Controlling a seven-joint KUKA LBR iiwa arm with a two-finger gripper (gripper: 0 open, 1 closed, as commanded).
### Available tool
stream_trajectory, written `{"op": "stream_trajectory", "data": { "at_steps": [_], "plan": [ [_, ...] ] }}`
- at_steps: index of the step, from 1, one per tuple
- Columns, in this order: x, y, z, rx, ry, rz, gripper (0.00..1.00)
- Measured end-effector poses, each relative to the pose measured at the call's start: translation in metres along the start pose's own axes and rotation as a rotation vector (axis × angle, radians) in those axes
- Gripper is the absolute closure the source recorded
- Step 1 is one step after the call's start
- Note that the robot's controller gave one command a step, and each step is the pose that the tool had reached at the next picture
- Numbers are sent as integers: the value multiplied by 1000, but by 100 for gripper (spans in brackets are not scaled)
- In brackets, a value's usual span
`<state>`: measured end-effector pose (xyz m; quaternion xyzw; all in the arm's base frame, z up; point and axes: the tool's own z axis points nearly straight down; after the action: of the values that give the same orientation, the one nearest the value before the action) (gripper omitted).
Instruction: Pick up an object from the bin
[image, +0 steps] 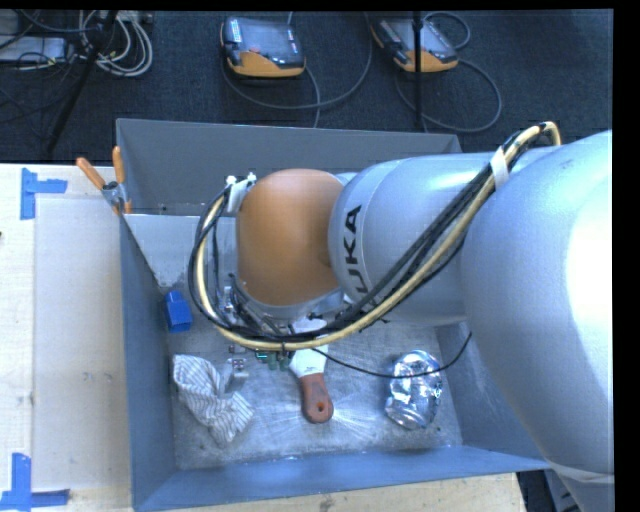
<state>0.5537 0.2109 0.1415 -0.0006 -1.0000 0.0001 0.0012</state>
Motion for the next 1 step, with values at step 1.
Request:
{"op": "stream_trajectory", "data": {
  "at_steps": [1],
  "plan": [
    [-2,16,62,-4,0,-260,100]
  ]
}}
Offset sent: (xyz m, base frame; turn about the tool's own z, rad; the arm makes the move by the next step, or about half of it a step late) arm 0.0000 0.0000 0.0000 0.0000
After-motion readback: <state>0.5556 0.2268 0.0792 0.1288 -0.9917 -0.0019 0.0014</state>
